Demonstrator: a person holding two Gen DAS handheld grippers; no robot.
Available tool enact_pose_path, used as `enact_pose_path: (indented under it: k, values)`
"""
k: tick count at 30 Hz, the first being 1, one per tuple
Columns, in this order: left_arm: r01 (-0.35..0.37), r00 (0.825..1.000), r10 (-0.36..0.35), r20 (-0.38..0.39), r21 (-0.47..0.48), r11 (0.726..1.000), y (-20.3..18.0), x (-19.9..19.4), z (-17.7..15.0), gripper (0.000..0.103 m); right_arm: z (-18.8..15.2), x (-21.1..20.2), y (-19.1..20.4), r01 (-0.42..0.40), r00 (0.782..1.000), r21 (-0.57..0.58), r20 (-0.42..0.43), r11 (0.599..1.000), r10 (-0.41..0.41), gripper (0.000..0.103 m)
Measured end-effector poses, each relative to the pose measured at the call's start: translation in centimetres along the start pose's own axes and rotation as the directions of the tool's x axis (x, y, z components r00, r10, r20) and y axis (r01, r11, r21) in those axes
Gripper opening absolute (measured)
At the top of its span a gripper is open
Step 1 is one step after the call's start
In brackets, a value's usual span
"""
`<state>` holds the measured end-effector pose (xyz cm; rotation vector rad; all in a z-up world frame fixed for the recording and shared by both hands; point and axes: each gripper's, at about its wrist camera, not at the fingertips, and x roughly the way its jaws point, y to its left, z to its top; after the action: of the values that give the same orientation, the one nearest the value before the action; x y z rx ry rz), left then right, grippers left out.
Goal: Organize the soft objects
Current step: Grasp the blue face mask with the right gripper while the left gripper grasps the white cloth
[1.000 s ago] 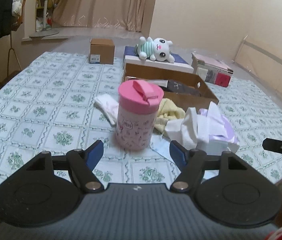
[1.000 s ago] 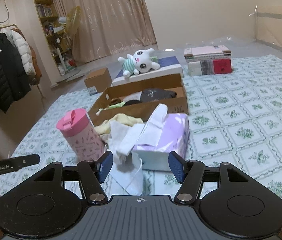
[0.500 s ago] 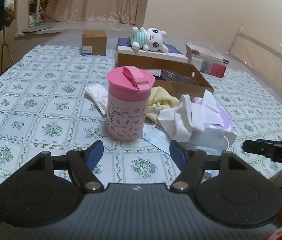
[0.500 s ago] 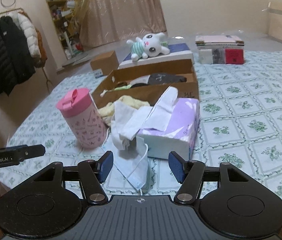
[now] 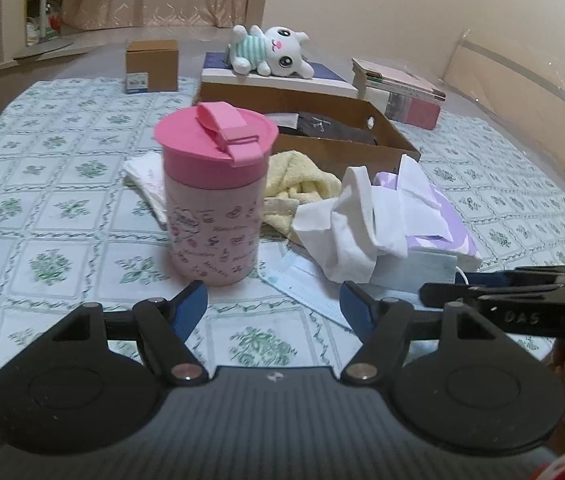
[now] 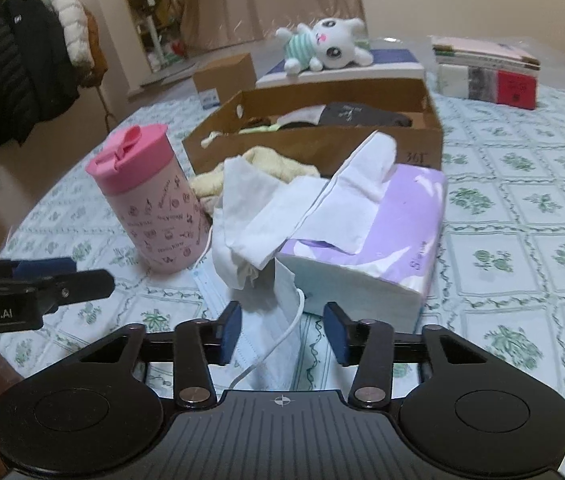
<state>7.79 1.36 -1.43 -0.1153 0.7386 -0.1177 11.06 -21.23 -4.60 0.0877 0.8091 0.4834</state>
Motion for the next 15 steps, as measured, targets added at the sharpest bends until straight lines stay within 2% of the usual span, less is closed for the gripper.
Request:
enact_pose_path:
  k: [1,3,6,15]
  values:
    - [0.003,1.000,-0.003,-0.003,0.001,1.000,-0.1,0.5,0.1,0.070,0.0,0.4,0.0,0.001,1.000,-0.006,-0.007,1.000,-0.001,0.038]
    - [0.009,1.000,-0.009,-0.008,0.001,1.000,-0.2,1.1,0.2,0.070,-0.1,1.1,-0.2,-0.003,1.000,-0.015,-0.022,1.000,0.003,0.021]
    - [0.022,1.000,-0.022,-0.014,0.002,1.000,-0.5,1.9,0.4,0.070,-0.3,1.4,-0.6,-0.009,0.999,-0.014,-0.032,1.000,0.008,0.002]
    - [0.092,0.996,-0.092,-0.017,-0.004,0.996,-2.7,4.5,1.5,0.070,-1.7,-0.4,-2.4,-0.029,0.999,0.047,-0.041,0.998,0.031,0.002]
